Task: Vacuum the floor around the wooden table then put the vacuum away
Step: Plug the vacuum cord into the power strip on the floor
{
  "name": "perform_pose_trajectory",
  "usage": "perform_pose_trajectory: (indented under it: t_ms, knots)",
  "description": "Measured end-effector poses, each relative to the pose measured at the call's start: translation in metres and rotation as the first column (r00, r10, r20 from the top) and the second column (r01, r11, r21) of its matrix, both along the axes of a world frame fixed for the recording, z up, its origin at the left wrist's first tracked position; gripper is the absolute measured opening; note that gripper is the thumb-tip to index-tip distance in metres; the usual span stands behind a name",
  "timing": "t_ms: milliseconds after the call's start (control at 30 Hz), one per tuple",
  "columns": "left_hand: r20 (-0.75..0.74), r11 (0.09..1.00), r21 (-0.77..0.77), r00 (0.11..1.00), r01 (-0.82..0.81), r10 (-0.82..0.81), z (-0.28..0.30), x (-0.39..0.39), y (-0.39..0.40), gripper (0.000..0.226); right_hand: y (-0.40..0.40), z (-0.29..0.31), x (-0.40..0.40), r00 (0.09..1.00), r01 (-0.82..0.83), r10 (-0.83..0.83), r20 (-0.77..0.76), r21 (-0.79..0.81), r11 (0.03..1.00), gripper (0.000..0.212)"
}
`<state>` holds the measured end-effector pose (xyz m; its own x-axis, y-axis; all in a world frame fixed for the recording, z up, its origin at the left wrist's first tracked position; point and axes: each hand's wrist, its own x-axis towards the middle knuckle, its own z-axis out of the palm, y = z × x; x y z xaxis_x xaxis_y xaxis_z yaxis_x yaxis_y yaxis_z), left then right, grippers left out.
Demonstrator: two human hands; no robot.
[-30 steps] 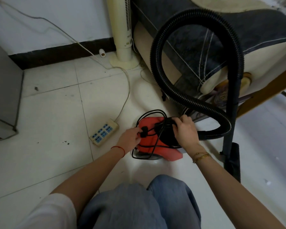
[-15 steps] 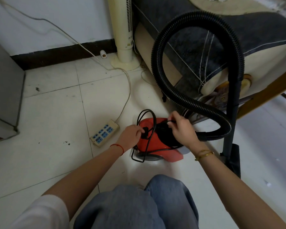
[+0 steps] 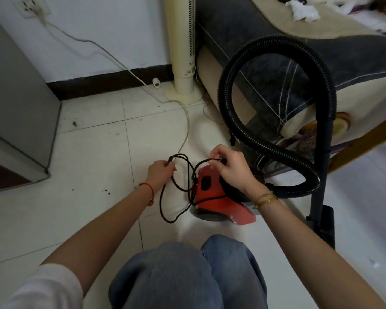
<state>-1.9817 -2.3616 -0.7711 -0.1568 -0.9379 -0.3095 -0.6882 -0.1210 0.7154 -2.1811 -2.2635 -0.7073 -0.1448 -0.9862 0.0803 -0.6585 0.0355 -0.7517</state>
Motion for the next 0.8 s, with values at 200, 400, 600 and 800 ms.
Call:
perform_pose_trajectory:
  t_ms: [200,400,600,800]
  knots:
    - [0.252,0.994,0.087,0.964,0.060,-0.081,-0.024,0.057,0.001,0.024,-0.013,-0.015,0.006,0.987,0.161,-0.160,-0.018,0.090,0.983,0.005]
    - [0.491,0.908,0.276,0.766,0.314,-0.414,-0.036,0.067,0.021,0.032,-0.027,-0.013,0.009,0.935,0.354,-0.353,0.025,-0.021,0.935,0.004]
    - [0.547,0.847,0.367,0.647,0.385,-0.531,-0.043,0.051,0.035,0.041,-0.034,-0.008,0.023,0.961,0.243,-0.256,-0.109,-0.118,0.963,0.006]
    - [0.691,0.890,0.134,0.602,0.436,-0.400,-0.020,0.028,0.033,0.019,-0.035,-0.018,0.018,0.952,0.272,-0.268,-0.151,0.009,0.962,0.009]
